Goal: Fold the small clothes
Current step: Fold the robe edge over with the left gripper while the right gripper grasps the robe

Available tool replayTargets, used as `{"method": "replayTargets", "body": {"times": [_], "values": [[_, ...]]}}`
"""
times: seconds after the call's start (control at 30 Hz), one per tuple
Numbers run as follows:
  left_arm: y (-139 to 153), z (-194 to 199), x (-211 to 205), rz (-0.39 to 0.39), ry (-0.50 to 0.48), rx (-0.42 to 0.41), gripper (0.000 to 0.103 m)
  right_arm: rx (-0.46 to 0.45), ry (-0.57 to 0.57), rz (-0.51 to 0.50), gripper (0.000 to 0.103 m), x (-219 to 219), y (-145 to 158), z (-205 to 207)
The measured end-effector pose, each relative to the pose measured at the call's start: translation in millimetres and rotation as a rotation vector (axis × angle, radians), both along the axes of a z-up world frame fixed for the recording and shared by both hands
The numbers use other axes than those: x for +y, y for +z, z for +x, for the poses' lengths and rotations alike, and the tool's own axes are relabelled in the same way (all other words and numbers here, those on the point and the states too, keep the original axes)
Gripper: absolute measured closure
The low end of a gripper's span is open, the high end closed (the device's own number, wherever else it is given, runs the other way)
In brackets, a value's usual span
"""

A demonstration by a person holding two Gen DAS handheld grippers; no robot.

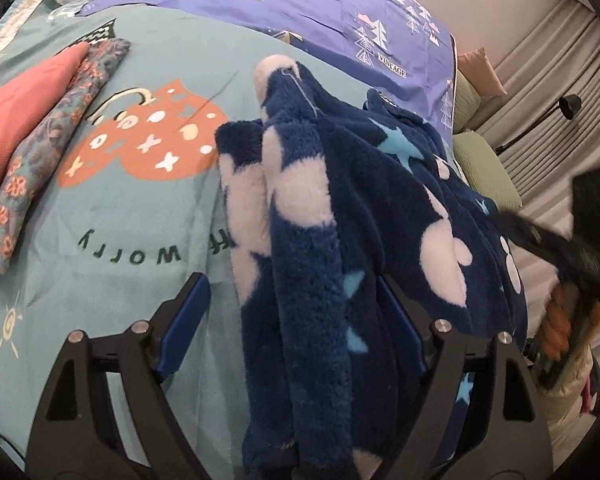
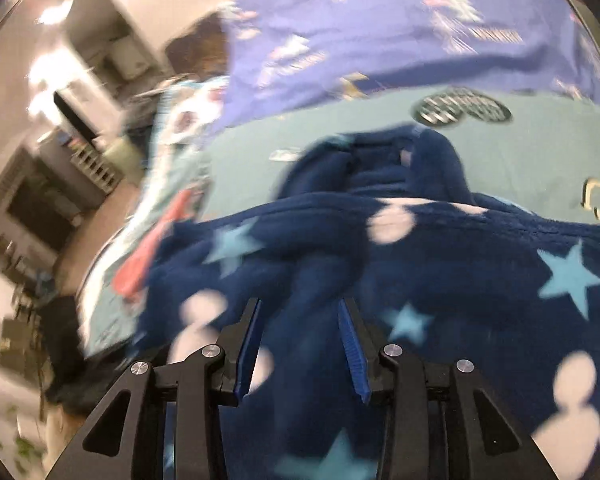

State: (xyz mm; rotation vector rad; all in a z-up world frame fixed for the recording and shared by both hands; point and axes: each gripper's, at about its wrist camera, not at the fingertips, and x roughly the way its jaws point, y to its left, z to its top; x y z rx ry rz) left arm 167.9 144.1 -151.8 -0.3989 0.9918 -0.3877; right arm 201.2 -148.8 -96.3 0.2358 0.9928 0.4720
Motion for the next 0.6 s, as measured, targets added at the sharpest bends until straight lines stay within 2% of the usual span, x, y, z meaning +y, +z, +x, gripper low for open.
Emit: {"method": "replayTargets", "body": {"times": [0.17, 0.23, 0.3, 0.37, 0.43, 0.5, 0.53, 0.6], "values": [[-0.5, -27.1, 13.7, -0.064, 0.035, 0.009, 0.019, -0.076, 0.143, -0.131, 0.060, 30.4, 17.5, -52.1], [3.1, -30.0, 17.4, -0.057, 0.035, 0.011, 0.019, -0.091, 0.208, -0.147, 0.058, 48.2, 13.9, -71.2], [11.8, -21.7, 21.1, -0.027, 0.045, 0.001, 0.019, -0.112, 0.296, -0.170, 0.055, 70.6, 7.0, -93.1], [17.3, -0.5, 24.0, -0.016, 0.022, 0.005, 0.019, -0.154, 0.401, -0.240, 0.053, 97.1, -3.7, -122.5], [16.7, 20.2, 27.2, 0.001, 0.013, 0.041, 0.019, -0.245, 0.484, -0.356, 0.049, 125.4, -16.6, -150.8], [13.8, 44.0, 29.0, -0.029, -0.022, 0.100, 0.019, -0.351, 0.512, -0.465, 0.040, 147.5, -24.6, -171.3], [13.0, 53.0, 29.0, -0.052, -0.035, 0.121, 0.019, -0.430, 0.530, -0.540, 0.039, 162.6, -29.7, -185.1], [11.1, 64.5, 26.3, -0.072, -0.076, 0.142, 0.019, -0.521, 0.538, -0.621, 0.036, 180.9, -36.4, -198.9]]}}
